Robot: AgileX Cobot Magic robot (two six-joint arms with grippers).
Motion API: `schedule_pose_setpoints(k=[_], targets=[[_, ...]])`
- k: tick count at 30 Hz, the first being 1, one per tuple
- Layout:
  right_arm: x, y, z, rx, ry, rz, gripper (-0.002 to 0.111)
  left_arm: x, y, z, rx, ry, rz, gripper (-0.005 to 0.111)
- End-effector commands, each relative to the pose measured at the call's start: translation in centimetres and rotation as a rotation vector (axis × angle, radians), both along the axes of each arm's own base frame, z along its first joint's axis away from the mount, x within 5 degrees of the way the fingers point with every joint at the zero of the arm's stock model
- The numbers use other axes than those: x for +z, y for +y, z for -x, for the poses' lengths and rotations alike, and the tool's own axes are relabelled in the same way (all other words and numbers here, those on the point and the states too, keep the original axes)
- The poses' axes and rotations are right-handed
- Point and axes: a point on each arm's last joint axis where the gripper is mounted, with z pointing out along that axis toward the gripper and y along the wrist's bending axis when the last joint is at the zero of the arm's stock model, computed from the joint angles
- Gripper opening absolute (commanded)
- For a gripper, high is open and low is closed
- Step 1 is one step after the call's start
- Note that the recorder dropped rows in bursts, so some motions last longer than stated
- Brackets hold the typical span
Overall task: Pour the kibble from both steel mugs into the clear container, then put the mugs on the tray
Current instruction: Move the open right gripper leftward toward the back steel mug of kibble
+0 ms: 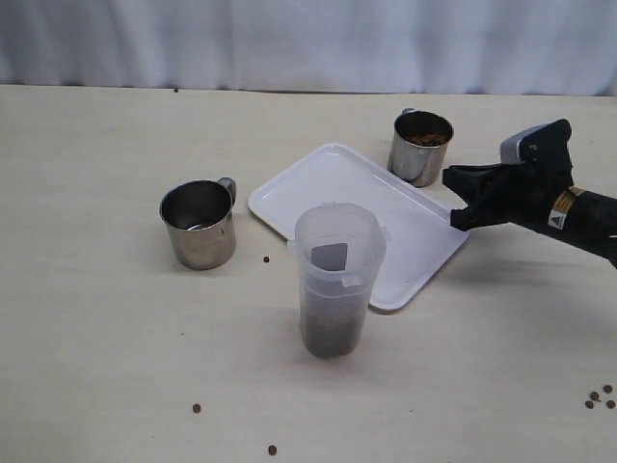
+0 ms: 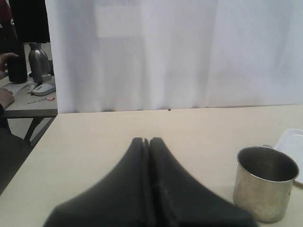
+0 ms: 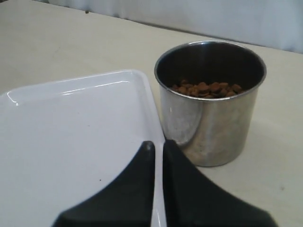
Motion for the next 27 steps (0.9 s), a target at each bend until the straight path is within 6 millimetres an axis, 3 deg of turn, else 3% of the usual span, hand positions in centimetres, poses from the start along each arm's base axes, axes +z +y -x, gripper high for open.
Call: schedule_pose_setpoints(k=[1, 7, 14, 22, 27], targets=[[-0.2, -0.2, -0.1, -0.011, 0.011, -0.027, 0.005, 0.0, 0.0, 0.1, 0.001, -0.006, 0.002, 0.0], [-1.8, -0.4, -0.3, -0.041, 0.069, -0.002, 0.008, 0.0, 0.0, 0.1, 0.001, -0.006, 0.002, 0.0], [-1.8, -0.4, -0.8, -0.032, 0.045, 0.019, 0.04, 0.0, 0.0, 0.1, 0.002, -0.006, 0.004, 0.0], [-1.6, 0.7, -1.1, 0.003, -0.011, 0.068, 0.063, 0.0, 0.0, 0.1, 0.002, -0.006, 0.004, 0.0], [-1.3, 0.7, -1.5, 0.001, -0.034, 0.054, 0.067, 0.0, 0.0, 0.1, 0.002, -0.006, 0.004, 0.0]])
